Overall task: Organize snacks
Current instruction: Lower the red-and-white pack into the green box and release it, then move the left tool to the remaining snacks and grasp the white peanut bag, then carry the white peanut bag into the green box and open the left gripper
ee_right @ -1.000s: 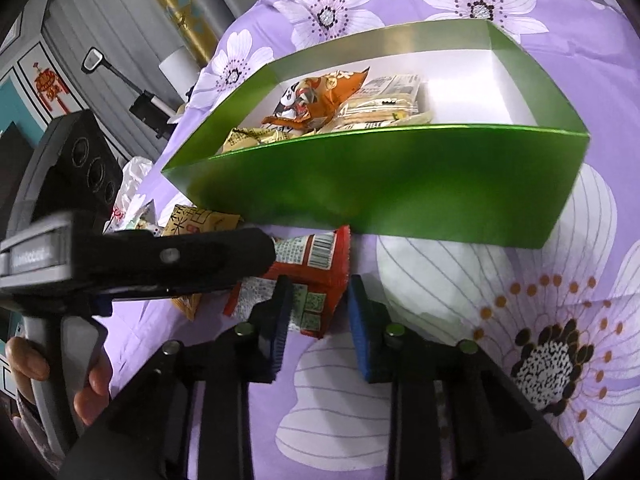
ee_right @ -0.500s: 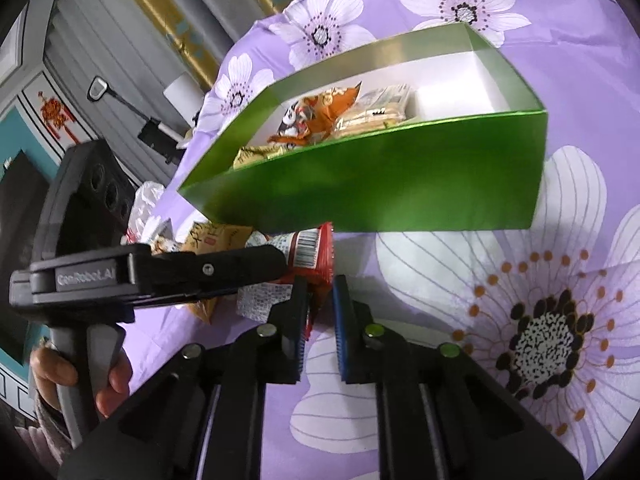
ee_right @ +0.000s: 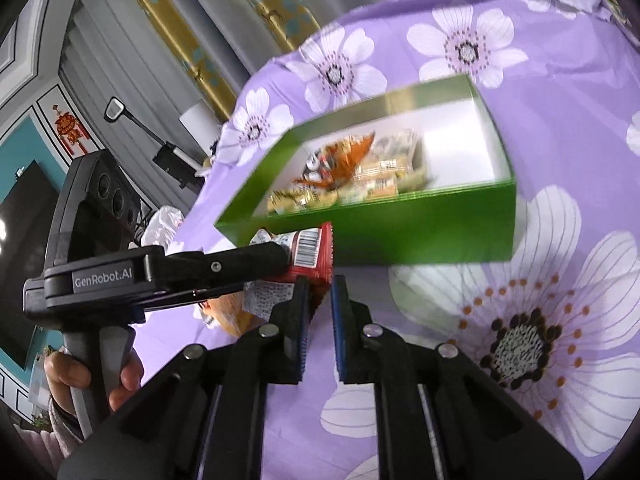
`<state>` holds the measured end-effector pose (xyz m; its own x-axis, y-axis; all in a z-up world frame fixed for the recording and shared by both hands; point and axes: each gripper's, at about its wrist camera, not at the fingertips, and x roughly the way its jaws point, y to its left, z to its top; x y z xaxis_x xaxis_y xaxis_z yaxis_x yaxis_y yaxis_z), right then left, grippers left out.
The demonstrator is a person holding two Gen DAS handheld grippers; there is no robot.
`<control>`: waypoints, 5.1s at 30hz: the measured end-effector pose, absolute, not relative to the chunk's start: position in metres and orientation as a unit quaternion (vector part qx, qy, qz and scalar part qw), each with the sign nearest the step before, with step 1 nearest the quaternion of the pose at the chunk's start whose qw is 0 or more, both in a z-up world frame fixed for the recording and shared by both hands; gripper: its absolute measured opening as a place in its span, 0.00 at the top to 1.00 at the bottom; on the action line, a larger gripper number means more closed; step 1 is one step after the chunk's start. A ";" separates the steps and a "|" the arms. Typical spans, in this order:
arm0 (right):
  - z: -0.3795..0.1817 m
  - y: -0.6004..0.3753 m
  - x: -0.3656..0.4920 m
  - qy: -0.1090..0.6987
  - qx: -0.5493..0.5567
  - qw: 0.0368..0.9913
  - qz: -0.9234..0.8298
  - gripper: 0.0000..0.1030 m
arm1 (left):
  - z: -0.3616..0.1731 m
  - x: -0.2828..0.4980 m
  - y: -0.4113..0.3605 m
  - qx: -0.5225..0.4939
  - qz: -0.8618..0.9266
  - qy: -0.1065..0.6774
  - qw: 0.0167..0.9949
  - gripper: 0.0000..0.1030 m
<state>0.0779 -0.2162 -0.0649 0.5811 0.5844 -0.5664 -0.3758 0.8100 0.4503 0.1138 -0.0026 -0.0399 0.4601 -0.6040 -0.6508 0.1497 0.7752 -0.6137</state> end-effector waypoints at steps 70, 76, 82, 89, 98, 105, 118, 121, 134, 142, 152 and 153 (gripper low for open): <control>-0.026 -0.244 0.074 0.302 0.147 0.917 0.215 0.00 | 0.015 0.103 0.059 -0.284 -0.227 0.330 0.871 0.01; -0.040 -0.224 0.063 0.320 0.134 0.906 0.242 0.00 | -0.001 0.088 0.099 -0.306 -0.199 0.278 0.889 0.01; -0.055 -0.204 0.062 0.342 0.113 0.899 0.248 0.00 | -0.013 0.081 0.126 -0.260 -0.125 0.307 0.907 0.01; -0.068 -0.174 0.060 0.363 0.097 0.889 0.261 0.00 | -0.029 0.073 0.154 -0.288 -0.133 0.325 0.891 0.01; -0.070 -0.110 0.054 0.371 0.052 0.868 0.326 0.00 | -0.059 0.075 0.173 -0.312 -0.126 0.365 0.868 0.01; -0.067 -0.038 0.060 0.347 -0.044 0.855 0.384 0.01 | -0.073 0.077 0.179 -0.330 -0.133 0.378 0.855 0.01; -0.092 0.014 0.103 0.381 -0.097 0.810 0.436 0.10 | -0.094 0.083 0.180 -0.337 -0.143 0.420 0.830 0.29; -0.095 0.026 0.105 0.389 -0.117 0.795 0.451 0.13 | -0.095 0.083 0.181 -0.337 -0.146 0.422 0.829 0.29; -0.100 0.024 0.111 0.397 -0.103 0.792 0.452 0.57 | -0.093 0.082 0.182 -0.321 -0.147 0.417 0.837 0.63; -0.074 0.013 0.093 0.340 -0.075 0.823 0.448 0.60 | -0.064 0.070 0.177 -0.300 -0.164 0.371 0.863 0.63; -0.039 -0.034 0.073 0.274 -0.072 0.869 0.405 0.60 | -0.025 0.068 0.136 -0.252 -0.225 0.324 0.884 0.63; -0.037 -0.041 0.073 0.271 -0.072 0.873 0.399 0.60 | -0.022 0.070 0.130 -0.248 -0.233 0.322 0.884 0.63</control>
